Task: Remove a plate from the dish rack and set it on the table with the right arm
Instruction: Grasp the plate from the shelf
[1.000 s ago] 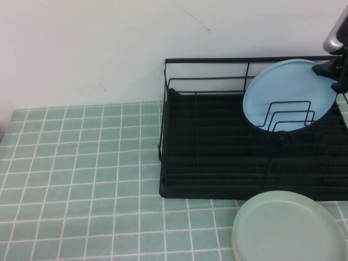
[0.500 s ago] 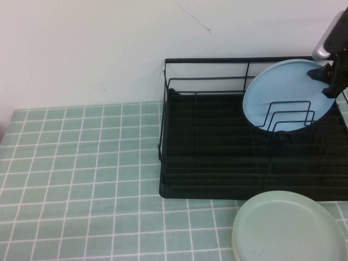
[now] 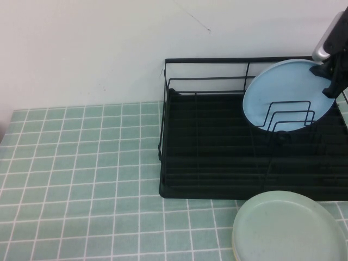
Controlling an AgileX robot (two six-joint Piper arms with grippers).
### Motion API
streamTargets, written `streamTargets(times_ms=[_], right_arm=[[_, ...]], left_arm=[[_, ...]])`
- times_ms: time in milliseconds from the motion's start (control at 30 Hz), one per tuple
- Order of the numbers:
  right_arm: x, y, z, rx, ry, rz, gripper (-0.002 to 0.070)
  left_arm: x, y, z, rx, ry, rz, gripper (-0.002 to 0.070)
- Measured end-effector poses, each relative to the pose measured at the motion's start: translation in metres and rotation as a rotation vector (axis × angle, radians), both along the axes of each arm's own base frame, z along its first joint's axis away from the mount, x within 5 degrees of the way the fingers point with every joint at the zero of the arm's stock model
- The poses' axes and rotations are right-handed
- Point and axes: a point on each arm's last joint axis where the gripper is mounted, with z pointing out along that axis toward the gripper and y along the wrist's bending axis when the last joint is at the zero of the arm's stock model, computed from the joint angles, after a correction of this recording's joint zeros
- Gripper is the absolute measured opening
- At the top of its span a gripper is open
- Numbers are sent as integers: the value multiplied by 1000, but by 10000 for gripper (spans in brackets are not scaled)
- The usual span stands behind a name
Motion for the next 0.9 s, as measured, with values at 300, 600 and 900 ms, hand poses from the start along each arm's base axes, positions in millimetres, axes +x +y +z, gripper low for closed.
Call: streamTargets(times_ms=[300, 600, 900], right_arm=[[3, 1, -10, 16, 23, -2, 246], [4, 2, -15, 44, 35, -3, 176], [-10, 8, 18, 37, -15, 61, 93]], left_arm=[[0, 0, 0, 0, 0, 0, -3], [0, 0, 0, 0, 0, 0, -3], [0, 0, 0, 0, 0, 0, -3]])
